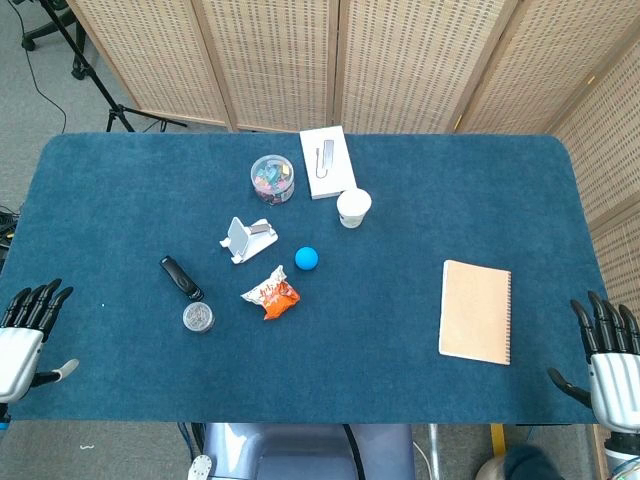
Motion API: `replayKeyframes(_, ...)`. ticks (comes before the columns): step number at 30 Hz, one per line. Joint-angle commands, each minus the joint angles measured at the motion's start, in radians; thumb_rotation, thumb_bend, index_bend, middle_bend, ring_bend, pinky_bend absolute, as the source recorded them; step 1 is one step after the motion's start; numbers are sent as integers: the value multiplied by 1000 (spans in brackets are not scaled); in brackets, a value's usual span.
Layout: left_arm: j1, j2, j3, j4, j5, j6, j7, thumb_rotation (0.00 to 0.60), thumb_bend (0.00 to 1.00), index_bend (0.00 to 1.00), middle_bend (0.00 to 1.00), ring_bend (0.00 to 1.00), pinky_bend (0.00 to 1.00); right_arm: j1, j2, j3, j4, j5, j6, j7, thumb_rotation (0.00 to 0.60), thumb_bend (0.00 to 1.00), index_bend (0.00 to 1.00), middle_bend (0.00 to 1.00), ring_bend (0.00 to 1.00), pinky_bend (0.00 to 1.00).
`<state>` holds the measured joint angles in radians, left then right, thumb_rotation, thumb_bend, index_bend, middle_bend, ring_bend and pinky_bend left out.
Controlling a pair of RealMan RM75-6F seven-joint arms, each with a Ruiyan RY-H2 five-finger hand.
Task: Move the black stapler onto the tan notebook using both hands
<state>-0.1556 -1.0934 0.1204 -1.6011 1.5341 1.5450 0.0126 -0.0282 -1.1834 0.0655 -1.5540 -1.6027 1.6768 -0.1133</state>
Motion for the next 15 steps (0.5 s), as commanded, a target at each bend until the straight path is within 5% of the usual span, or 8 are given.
replayKeyframes(1, 6, 6, 0, -10, 3, -9, 10, 600, 0, 0, 0, 0, 0, 0, 2, 0, -2, 3, -4, 0, 600, 2, 12, 0, 0, 0)
replayKeyframes(9, -38, 1, -38, -8, 4, -84, 32, 600, 0, 0, 0, 0, 0, 0, 8, -5, -13, 1, -11, 2, 600, 2, 12, 0, 0, 0)
replayKeyframes(15, -206, -53, -114, 145, 8, -294, -45, 600, 0, 11, 0, 0, 1, 2, 6, -7, -15, 6, -22, -3, 600, 2, 12, 0, 0, 0)
